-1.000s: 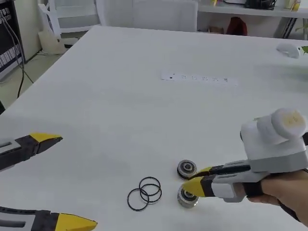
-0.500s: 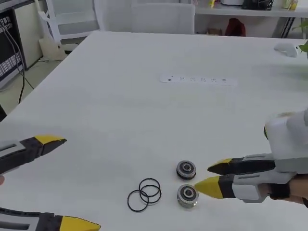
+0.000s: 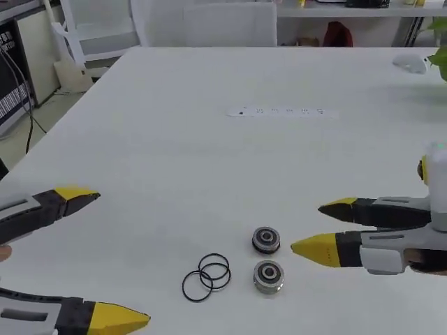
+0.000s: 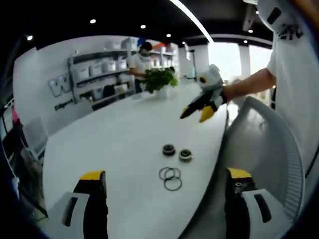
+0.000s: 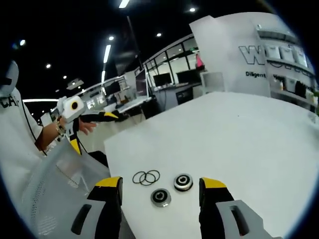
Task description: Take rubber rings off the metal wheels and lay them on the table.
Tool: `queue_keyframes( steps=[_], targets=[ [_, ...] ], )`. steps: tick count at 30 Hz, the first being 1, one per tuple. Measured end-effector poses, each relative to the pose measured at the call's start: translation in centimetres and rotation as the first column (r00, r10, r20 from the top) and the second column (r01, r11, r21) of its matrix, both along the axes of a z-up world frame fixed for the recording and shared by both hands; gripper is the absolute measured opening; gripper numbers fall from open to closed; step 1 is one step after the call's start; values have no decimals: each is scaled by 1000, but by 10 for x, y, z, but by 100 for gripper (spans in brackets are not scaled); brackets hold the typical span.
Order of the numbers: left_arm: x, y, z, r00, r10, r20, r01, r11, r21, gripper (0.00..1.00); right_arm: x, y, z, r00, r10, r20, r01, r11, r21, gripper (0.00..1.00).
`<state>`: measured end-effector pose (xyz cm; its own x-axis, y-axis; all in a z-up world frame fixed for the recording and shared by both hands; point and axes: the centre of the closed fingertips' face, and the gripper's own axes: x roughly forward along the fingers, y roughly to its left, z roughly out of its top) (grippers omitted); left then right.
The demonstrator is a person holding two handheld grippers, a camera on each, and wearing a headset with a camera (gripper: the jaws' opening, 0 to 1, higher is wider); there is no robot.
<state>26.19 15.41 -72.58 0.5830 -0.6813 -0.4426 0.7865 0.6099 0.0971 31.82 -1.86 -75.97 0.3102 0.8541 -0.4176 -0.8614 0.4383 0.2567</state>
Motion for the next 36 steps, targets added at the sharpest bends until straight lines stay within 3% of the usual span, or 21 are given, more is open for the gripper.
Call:
queue_keyframes(
  steps=[7,14,21,24,27,33,36],
  targets=[
    [2,-18,6,999,-38,28,38,999,4,100,-4,-20,-6,999,-41,2,41,999,-5,61],
    [11,-38,7,995,-82,56,83,996,-25,99,-6,-32,-7,996,-83,10,83,996,-9,60],
    [23,-48,9,991,-111,80,114,993,-25,98,-9,-41,-12,995,-98,19,98,995,-19,60],
    [26,-52,14,989,-117,88,121,992,-40,98,-6,-45,-14,994,-111,16,111,994,-16,60],
    [29,-51,11,988,-120,94,121,993,-12,92,-2,-48,-15,993,-121,12,121,993,-10,60],
    [35,-57,16,988,-123,89,124,992,-16,92,5,-51,-22,992,-125,3,125,992,-4,59],
    [38,-64,20,984,-140,109,141,990,-2,89,10,-52,-29,992,-127,-5,127,992,-11,58]
  ],
)
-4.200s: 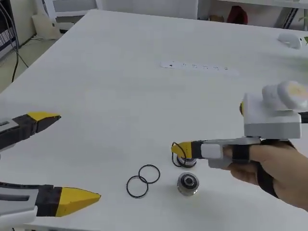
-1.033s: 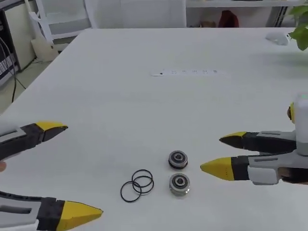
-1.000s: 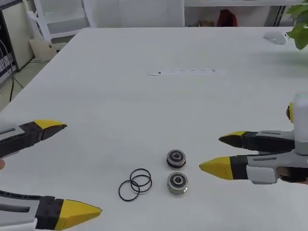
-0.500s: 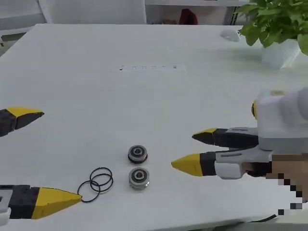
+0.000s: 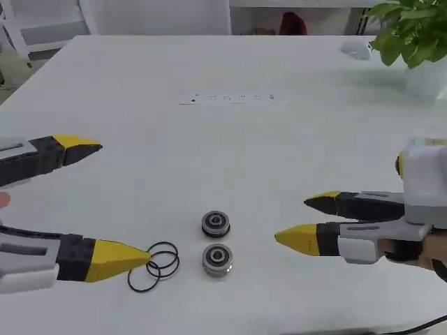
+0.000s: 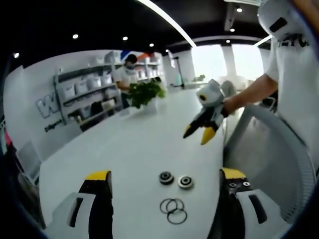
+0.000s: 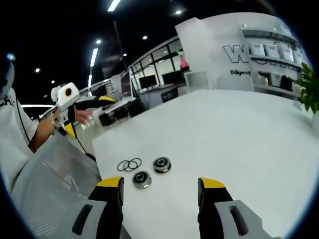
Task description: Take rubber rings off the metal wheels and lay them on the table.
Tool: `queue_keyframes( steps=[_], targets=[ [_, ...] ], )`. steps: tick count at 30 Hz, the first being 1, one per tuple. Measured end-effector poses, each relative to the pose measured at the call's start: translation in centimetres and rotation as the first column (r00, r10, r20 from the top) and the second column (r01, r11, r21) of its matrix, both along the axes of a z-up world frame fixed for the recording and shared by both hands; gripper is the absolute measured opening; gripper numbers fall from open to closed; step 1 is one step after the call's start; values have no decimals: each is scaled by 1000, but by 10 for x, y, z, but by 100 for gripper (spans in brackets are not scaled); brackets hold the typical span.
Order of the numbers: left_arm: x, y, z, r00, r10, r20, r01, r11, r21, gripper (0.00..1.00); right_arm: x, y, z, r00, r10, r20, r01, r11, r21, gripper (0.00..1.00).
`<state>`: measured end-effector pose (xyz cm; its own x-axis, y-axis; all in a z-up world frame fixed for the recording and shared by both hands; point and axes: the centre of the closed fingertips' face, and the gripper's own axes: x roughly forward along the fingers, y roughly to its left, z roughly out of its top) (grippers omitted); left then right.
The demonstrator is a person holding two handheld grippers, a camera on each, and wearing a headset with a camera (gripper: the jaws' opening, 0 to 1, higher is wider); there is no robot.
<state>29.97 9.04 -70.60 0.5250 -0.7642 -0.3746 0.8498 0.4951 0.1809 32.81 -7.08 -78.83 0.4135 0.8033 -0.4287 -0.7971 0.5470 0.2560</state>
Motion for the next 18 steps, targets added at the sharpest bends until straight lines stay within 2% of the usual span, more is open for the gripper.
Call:
queue_keyframes(
  steps=[9,16,18],
  targets=[
    [17,-16,5,999,-32,27,32,999,24,86,15,16,-13,999,37,-21,-36,999,20,57],
    [30,-23,5,999,-41,33,40,999,19,83,20,33,-21,996,82,-33,-82,997,16,56],
    [35,-25,2,999,-43,22,42,999,19,80,22,38,-24,995,93,-29,-93,996,12,55]
  ],
)
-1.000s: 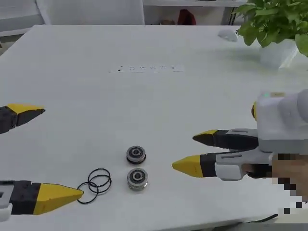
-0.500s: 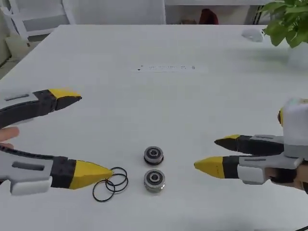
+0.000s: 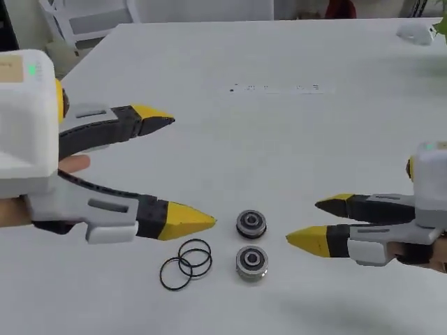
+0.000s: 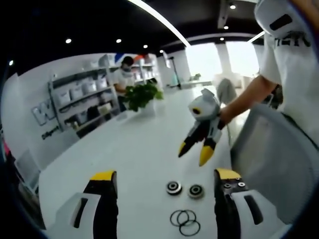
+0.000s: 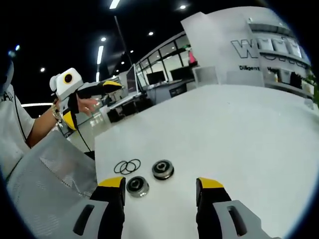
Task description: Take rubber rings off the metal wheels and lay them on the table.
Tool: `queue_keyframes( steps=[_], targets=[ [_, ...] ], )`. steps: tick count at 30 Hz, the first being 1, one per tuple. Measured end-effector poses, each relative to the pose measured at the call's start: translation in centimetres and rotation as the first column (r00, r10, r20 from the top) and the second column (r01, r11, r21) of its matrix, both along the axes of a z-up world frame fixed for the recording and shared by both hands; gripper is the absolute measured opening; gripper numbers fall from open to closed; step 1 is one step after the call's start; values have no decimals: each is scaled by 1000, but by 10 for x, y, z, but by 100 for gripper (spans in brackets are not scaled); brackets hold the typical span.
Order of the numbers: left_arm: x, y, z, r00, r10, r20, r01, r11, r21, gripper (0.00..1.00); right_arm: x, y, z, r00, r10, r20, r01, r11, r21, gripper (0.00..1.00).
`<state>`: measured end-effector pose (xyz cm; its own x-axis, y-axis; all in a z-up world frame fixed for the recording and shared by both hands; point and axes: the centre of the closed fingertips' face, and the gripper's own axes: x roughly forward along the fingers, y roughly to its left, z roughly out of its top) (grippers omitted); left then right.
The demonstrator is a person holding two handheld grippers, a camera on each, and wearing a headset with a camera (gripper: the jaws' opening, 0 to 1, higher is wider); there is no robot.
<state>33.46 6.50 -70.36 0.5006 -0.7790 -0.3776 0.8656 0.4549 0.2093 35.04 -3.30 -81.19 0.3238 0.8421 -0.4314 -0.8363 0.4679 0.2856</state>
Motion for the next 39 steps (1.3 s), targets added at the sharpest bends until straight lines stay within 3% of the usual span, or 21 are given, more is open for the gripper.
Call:
queue_keyframes(
  steps=[2,9,15,18,28,35,39],
  targets=[
    [5,-3,-5,1000,4,-11,-4,1000,2,80,2,5,-6,1000,7,-3,-7,1000,-4,54],
    [18,-15,-15,1000,-9,-8,10,1000,11,75,5,17,-22,999,33,-7,-33,999,-29,50],
    [28,-24,-27,999,-11,-31,12,1000,23,71,10,26,-28,999,53,-7,-54,998,-32,46],
    [29,-28,-32,998,-47,-35,49,998,37,67,12,27,-31,998,63,-17,-63,997,-39,44],
    [49,-39,-50,996,-60,-64,62,997,39,62,21,31,-40,995,100,-13,-101,993,-62,41],
    [51,-52,-77,990,-81,-114,88,994,65,53,21,38,-43,992,121,-19,-122,991,-54,37],
    [50,-57,-90,989,-79,-122,90,992,83,49,21,39,-45,990,141,-7,-141,988,-63,35]
  ],
)
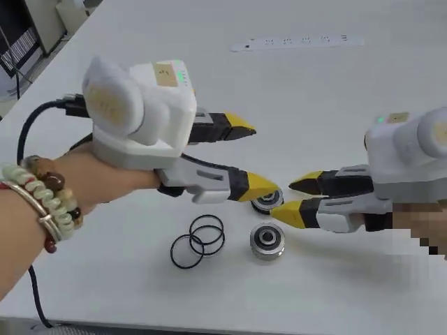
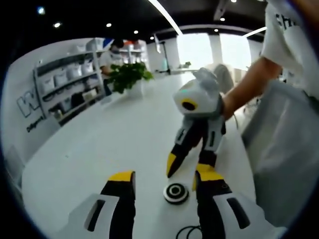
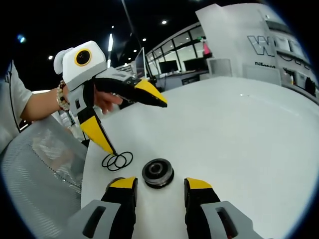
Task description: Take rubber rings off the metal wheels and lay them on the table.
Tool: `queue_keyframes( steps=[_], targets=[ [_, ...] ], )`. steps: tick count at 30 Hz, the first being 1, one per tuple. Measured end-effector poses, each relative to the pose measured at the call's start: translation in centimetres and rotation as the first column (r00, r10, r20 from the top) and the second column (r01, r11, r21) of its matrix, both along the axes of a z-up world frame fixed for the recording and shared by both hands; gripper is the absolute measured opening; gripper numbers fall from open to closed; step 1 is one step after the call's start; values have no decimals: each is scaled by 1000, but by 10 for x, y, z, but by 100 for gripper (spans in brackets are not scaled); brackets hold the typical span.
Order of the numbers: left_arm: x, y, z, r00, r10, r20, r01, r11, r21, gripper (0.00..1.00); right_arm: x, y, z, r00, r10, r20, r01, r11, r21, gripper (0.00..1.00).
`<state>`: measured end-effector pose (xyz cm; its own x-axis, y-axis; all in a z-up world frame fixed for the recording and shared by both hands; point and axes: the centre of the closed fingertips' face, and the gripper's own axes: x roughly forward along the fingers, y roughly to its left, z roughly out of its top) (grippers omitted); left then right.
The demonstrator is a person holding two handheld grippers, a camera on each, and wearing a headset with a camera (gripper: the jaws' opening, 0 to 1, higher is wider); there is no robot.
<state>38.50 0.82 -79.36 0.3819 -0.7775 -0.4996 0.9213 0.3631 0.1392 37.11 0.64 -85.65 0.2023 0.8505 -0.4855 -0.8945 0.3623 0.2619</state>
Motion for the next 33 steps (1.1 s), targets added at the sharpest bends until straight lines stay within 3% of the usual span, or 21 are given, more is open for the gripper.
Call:
queue_keyframes(
  steps=[7,12,20,22,23,25,28,33],
  targets=[
    [-3,-3,-23,999,-14,-47,15,999,31,42,0,2,-3,999,30,23,-30,999,-10,31],
    [-1,-2,-37,999,-22,-47,26,997,77,34,-2,3,-4,998,47,30,-47,999,-16,28],
    [-2,-2,-50,996,-14,-85,23,995,101,25,-2,4,-6,997,64,47,-63,998,-27,24],
    [-4,-1,-54,994,-13,-108,25,994,109,23,-2,3,-6,997,67,46,-65,998,-27,23],
    [-6,-2,-54,992,-9,-125,20,996,88,21,-2,3,-7,997,69,45,-68,997,-27,22],
    [-5,-3,-54,991,-8,-132,20,996,86,17,-2,3,-7,996,73,46,-72,997,-29,21],
    [-7,-1,-57,984,16,-179,-1,997,81,16,-2,3,-7,997,73,40,-72,997,-25,20],
    [-6,-2,-60,987,12,-160,1,997,83,14,-2,2,-7,996,81,37,-80,996,-28,19]
  ],
)
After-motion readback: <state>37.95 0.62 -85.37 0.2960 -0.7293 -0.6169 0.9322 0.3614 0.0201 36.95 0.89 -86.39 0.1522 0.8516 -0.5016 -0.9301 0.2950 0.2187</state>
